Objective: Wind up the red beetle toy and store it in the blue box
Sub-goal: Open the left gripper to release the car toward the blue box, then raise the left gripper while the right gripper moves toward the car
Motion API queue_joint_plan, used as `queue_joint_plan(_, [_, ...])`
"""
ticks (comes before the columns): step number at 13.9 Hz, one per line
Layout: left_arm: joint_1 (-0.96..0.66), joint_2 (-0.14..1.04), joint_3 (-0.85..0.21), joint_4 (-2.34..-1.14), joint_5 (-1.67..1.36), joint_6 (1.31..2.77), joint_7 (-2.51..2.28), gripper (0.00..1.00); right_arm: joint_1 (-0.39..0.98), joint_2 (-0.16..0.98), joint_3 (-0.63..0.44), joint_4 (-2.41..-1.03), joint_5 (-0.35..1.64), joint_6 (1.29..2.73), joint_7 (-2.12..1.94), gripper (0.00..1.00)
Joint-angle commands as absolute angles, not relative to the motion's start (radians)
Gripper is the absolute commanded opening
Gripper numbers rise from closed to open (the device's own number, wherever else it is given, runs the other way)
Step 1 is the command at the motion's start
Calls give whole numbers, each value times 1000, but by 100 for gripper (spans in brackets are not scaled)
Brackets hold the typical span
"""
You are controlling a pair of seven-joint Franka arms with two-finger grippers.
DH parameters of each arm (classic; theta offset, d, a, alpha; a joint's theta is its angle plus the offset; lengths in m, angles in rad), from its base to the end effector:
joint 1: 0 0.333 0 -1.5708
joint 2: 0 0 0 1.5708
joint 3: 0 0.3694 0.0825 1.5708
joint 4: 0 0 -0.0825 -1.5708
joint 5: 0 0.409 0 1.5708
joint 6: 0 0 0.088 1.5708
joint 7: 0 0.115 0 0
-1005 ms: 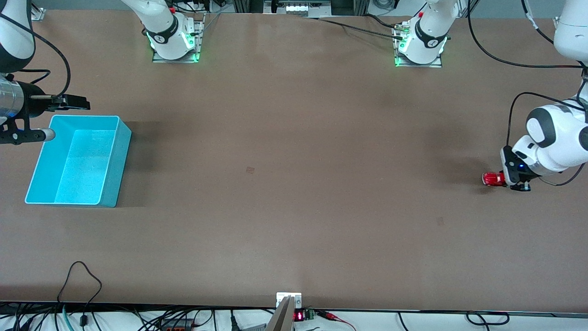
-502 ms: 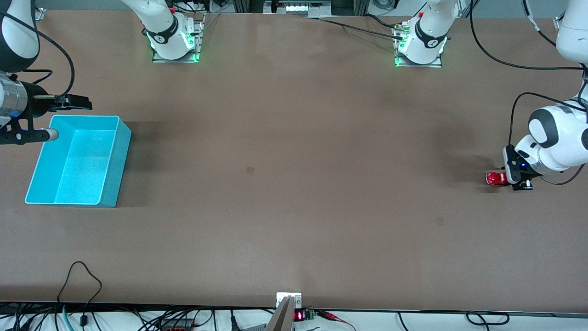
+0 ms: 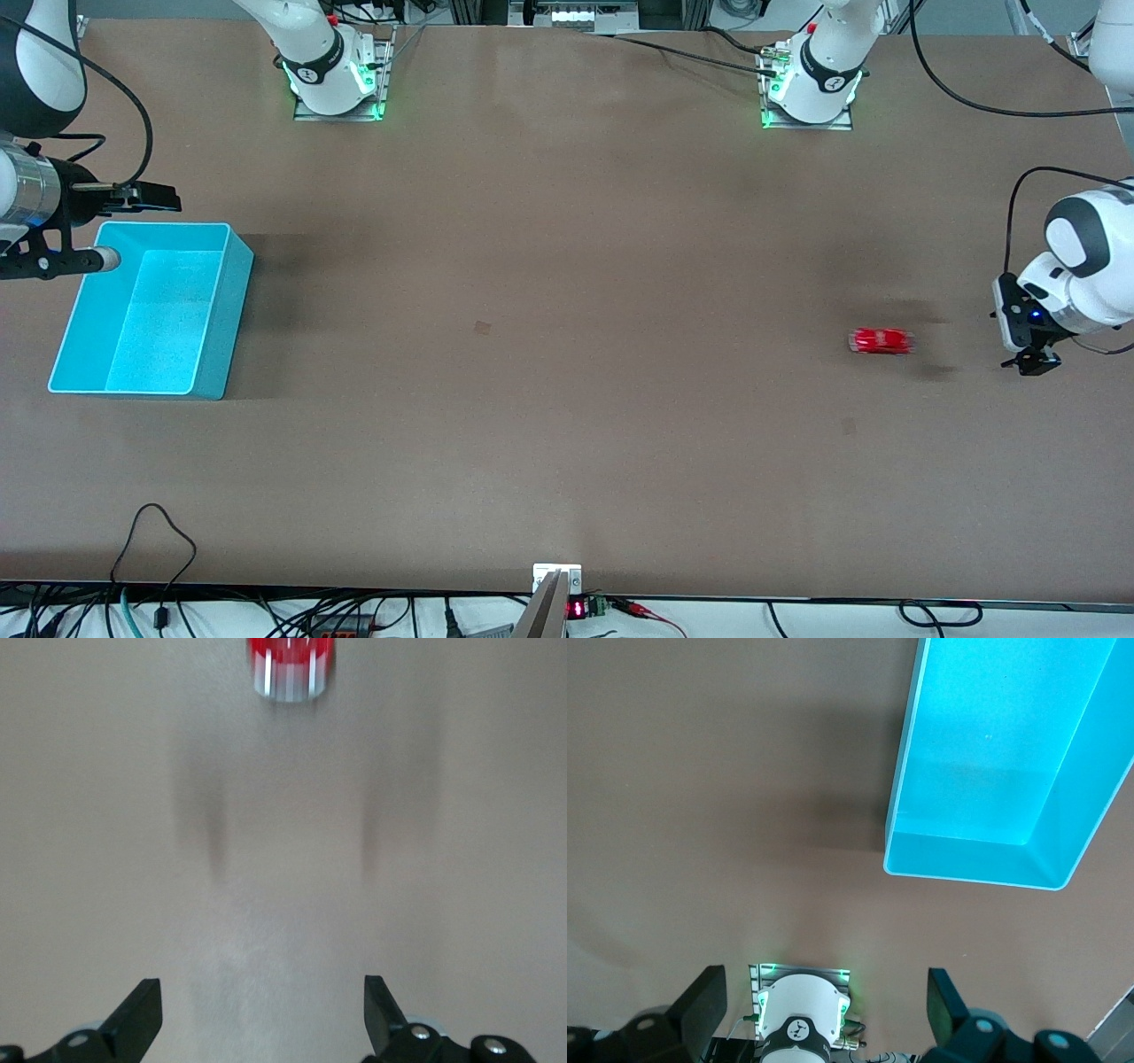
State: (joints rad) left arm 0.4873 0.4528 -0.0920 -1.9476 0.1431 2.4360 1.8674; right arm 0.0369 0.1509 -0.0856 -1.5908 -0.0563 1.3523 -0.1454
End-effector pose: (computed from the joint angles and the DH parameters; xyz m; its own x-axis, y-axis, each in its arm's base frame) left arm 0.6119 0.2605 0.2724 0.0021 -0.9979 -0.0648 -0.9998 -0.0009 -0.0182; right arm 0.5909 -0.0327 0.5583 0.9193 0.0839 -0.3845 0.0961 -0.9953 0.0127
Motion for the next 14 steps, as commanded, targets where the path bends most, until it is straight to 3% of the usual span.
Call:
queue_joint_plan(1, [488, 393, -104, -1957, 144, 2375, 1870, 100, 40, 150, -84, -1575, -74, 1341, -158, 100])
queue_joint_plan(7, [485, 290, -184, -1954, 143, 2166, 1652, 100, 41, 150, -84, -1575, -71, 1341, -152, 100])
queue_joint_plan(11, [480, 249, -274, -1833, 144, 1863, 1398, 100, 40, 150, -84, -1575, -74, 1341, -149, 100])
queue_joint_plan(14, [480, 216, -328, -1786, 150, 1766, 1219, 100, 38, 150, -86, -1575, -72, 1342, -147, 100])
